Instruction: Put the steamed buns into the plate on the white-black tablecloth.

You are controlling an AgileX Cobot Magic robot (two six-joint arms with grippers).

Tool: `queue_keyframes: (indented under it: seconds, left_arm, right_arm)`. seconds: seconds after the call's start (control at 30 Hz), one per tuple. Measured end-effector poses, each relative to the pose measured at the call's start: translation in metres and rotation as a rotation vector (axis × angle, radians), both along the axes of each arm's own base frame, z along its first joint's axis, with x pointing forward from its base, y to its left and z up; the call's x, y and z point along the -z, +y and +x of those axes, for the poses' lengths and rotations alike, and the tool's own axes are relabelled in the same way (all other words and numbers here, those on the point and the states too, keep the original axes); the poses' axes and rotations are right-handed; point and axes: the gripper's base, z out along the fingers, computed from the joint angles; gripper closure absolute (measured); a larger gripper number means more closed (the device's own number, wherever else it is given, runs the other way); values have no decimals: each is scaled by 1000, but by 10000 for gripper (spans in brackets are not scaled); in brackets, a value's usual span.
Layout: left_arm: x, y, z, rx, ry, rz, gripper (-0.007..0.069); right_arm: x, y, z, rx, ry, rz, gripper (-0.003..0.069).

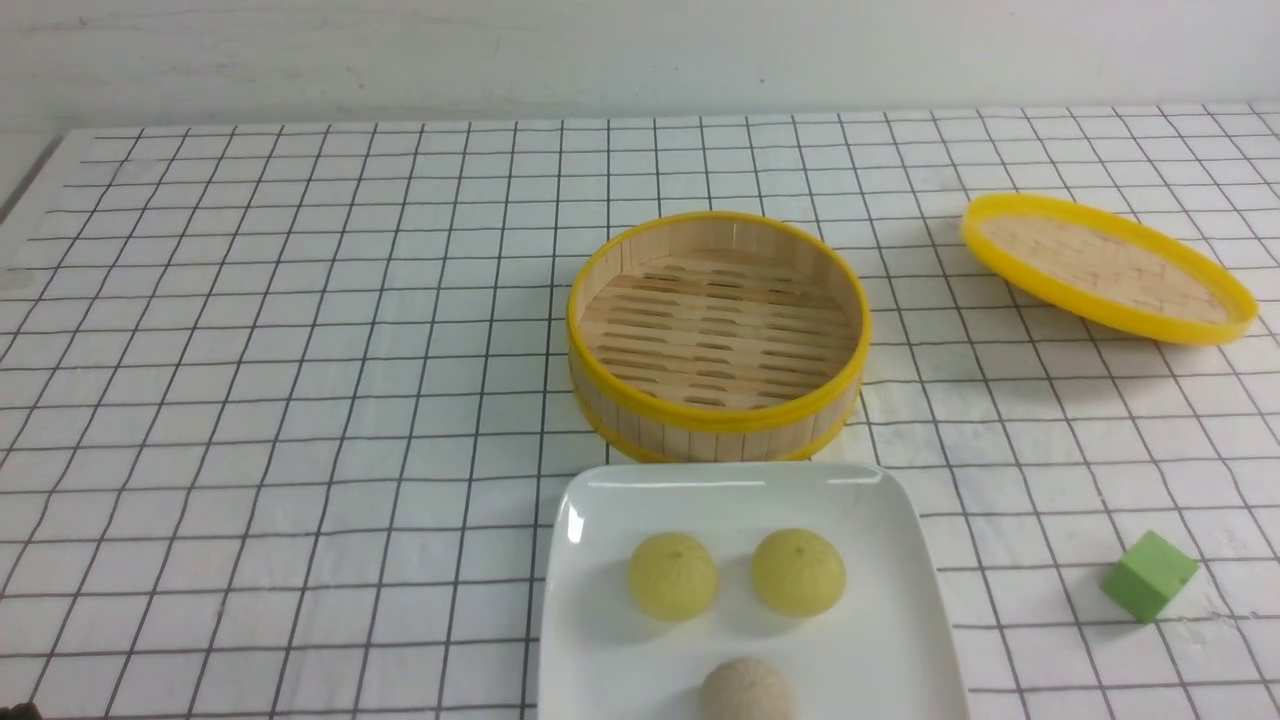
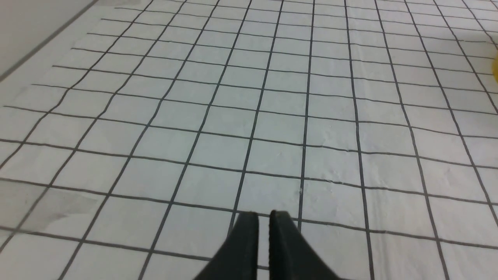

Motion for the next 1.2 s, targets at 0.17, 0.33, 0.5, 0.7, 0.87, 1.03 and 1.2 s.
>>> queue_keyframes:
  seconds: [0.17, 0.33, 0.5, 0.7, 0.87, 1.03, 1.2]
  left_arm:
    - [0, 0, 0, 0, 0, 0, 551]
    - [0, 0, 0, 0, 0, 0, 551]
    - [0, 0, 0, -1, 0, 3, 551]
    - [0, 0, 0, -1, 0, 3, 547]
    - [0, 0, 0, -1, 0, 3, 538]
    - [0, 0, 0, -1, 0, 3, 535]
    - [0, 0, 0, -1, 0, 3, 532]
  right_arm:
    - [0, 0, 0, 0, 0, 0, 525]
    - [0, 0, 0, 0, 0, 0, 524]
    - [0, 0, 0, 0, 0, 0, 517]
    - [0, 0, 0, 0, 0, 0, 510]
    - [0, 0, 0, 0, 0, 0, 505]
    - [0, 0, 0, 0, 0, 0, 505]
    - [0, 0, 0, 0, 0, 0, 505]
